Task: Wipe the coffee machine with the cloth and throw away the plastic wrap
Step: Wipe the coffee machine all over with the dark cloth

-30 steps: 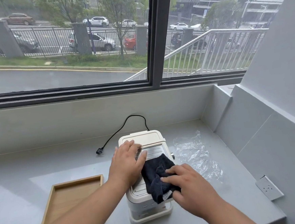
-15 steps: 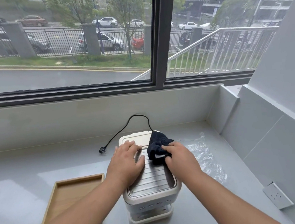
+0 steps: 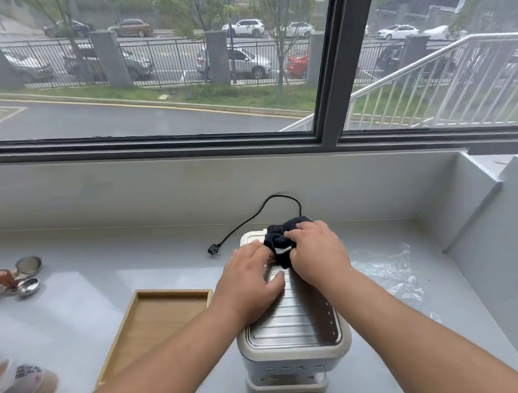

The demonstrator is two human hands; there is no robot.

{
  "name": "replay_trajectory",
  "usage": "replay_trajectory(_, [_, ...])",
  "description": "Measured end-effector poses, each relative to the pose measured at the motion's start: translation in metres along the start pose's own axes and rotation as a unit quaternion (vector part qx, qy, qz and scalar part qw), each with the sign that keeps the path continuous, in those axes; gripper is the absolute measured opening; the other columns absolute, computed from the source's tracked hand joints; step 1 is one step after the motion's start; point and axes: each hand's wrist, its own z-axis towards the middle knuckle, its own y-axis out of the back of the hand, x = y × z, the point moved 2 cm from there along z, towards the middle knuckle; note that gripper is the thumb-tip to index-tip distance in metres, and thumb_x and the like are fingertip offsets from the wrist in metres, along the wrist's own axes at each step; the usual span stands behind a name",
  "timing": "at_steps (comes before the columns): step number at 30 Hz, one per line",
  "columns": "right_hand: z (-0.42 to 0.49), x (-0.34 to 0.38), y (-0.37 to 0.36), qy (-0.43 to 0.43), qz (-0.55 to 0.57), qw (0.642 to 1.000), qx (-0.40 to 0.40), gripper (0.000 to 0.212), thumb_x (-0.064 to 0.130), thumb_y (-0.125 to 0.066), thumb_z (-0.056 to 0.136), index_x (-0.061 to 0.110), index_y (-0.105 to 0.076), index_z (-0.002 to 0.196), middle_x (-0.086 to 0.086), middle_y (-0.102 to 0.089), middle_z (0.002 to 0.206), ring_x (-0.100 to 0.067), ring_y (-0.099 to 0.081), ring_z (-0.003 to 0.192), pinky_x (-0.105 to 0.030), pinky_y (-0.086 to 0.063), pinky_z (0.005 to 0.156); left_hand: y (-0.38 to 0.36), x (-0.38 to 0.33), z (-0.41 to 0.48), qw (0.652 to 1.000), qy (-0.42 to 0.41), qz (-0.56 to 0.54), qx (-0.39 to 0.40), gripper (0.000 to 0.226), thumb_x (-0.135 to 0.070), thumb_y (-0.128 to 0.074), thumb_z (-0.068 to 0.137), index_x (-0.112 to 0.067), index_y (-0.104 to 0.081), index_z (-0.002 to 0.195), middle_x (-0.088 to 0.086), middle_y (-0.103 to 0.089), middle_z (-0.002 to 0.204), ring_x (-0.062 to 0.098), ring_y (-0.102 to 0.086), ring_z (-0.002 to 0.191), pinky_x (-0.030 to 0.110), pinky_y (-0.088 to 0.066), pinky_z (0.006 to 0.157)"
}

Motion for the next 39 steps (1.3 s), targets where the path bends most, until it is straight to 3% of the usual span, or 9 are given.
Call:
replay_trajectory(6, [0.006,0.022,-0.007,0.05,0.033,0.998,0.006,0.046,0.017,-0.055,0.088,0.028,-0.07,0.131,0.002,-0.062,0.143,-0.024,-0.05,0.124,-0.03,-0.039,0.101,0.002,-0.001,-0.004,0.997,0.038,-0.033,-0.053,0.032,-0.045,-0.069,0.087,-0.023,-0.049,0.099,-0.009,-0.053,0.101,0.021,-0.052,0.099,0.041,-0.047,0.089])
replay_trajectory(11, [0.008,0.054,-0.01,0.095,0.032,0.994,0.034,0.032,0.017,-0.054,0.09,0.017,-0.073,0.116,-0.002,-0.058,0.148,-0.028,-0.05,0.123,-0.029,-0.036,0.101,0.004,0.004,-0.013,0.984,0.114,-0.071,-0.117,0.054,-0.03,-0.075,0.083,-0.011,-0.048,0.125,0.007,-0.038,0.159,0.03,-0.044,0.138,0.047,-0.042,0.108])
replay_trajectory(14, [0.008,0.065,-0.006,0.1,0.029,0.993,0.051,0.027,0.018,-0.051,0.092,0.016,-0.072,0.109,0.0,-0.066,0.126,-0.029,-0.053,0.113,-0.033,-0.043,0.097,0.007,0.012,-0.012,0.984,0.106,-0.107,-0.098,0.073,-0.03,-0.074,0.083,-0.027,-0.035,0.145,0.0,-0.023,0.168,0.02,-0.035,0.144,0.039,-0.039,0.113])
replay_trajectory(17, [0.005,0.076,-0.002,0.111,0.043,0.99,0.07,0.026,0.02,-0.05,0.093,0.014,-0.071,0.107,-0.002,-0.069,0.113,-0.03,-0.054,0.101,-0.035,-0.043,0.088,0.018,0.024,0.0,0.989,0.087,-0.109,-0.055,0.069,-0.026,-0.064,0.085,-0.044,-0.041,0.147,-0.011,-0.044,0.149,0.016,-0.049,0.127,0.036,-0.046,0.103])
replay_trajectory(20, [-0.002,0.081,-0.001,0.108,0.103,0.986,0.073,0.023,0.025,-0.054,0.094,0.018,-0.07,0.108,-0.004,-0.071,0.114,-0.03,-0.057,0.113,-0.03,-0.038,0.08,0.027,0.044,0.007,0.988,0.098,-0.119,-0.021,0.043,-0.021,-0.059,0.078,-0.047,-0.055,0.112,-0.016,-0.054,0.116,0.012,-0.059,0.096,0.032,-0.051,0.08])
replay_trajectory(27, [-0.031,0.072,-0.019,0.077,0.113,0.99,0.029,0.059,0.05,-0.048,0.103,0.028,-0.038,0.157,0.001,-0.036,0.165,-0.016,-0.027,0.153,-0.035,-0.02,0.127,0.021,0.073,0.007,0.933,0.196,-0.303,-0.014,0.019,-0.032,-0.065,0.064,-0.033,-0.056,0.081,-0.01,-0.063,0.067,0.009,-0.052,0.053,0.028,-0.045,0.054])
replay_trajectory(31, [-0.039,0.045,-0.022,0.014,0.059,0.997,0.039,0.064,0.059,-0.044,0.102,0.029,-0.036,0.158,-0.001,-0.026,0.17,-0.019,-0.016,0.157,-0.035,-0.009,0.129,0.009,0.09,-0.002,0.917,0.231,-0.325,0.0,0.018,-0.051,-0.057,0.061,-0.04,-0.054,0.075,-0.02,-0.059,0.06,0.003,-0.053,0.059,0.03,-0.041,0.059])
replay_trajectory(35, [-0.042,0.046,-0.027,0.017,0.047,0.998,0.032,0.057,0.06,-0.039,0.102,0.036,-0.042,0.153,0.0,-0.027,0.17,-0.02,-0.016,0.157,-0.036,-0.006,0.129,-0.005,0.105,-0.004,0.906,0.247,-0.341,0.035,0.038,-0.04,-0.061,0.07,-0.063,-0.058,0.1,-0.023,-0.075,0.09,0.0,-0.069,0.088,0.025,-0.051,0.074])
replay_trajectory(39, [-0.041,0.045,-0.029,0.007,0.043,0.999,0.028,0.062,0.065,-0.03,0.098,0.038,-0.042,0.153,0.003,-0.027,0.17,-0.017,-0.015,0.157,-0.035,-0.006,0.129,-0.018,0.118,0.0,0.92,0.234,-0.3,0.088,0.03,-0.03,-0.066,0.085,-0.056,-0.06,0.098,-0.022,-0.075,0.088,0.005,-0.071,0.088,0.029,-0.054,0.073])
